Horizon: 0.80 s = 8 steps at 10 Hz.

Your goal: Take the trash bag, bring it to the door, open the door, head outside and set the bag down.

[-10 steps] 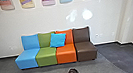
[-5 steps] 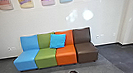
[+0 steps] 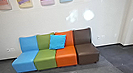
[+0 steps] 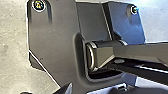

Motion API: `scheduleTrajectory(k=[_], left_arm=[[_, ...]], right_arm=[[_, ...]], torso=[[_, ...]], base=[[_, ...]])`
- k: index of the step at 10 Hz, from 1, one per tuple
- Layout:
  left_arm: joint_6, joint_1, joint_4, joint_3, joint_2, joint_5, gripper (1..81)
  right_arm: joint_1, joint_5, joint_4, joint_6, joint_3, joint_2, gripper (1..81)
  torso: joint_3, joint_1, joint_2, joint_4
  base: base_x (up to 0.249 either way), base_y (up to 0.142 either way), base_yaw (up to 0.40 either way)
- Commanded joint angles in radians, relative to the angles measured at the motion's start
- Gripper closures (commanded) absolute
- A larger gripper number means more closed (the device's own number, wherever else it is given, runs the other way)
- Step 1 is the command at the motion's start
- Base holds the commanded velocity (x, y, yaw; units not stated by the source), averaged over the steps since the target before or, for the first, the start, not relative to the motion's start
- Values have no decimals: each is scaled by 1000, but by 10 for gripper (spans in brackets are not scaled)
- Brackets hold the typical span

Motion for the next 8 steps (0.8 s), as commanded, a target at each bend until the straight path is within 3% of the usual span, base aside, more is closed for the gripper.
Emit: scheduleTrajectory(k=[1, 8], left_arm=[[2, -27, 6, 6, 3, 64, 10], [2, -27, 6, 4, 5, 64, 10]], right_arm=[[24, -63, -8, -1, 5, 2, 10], [24, -66, -8, -1, 3, 1, 10]], torso=[[0, 0, 0, 0], [0, 0, 0, 0]], base=[[126, -63, 0], [126, -69, 0]])
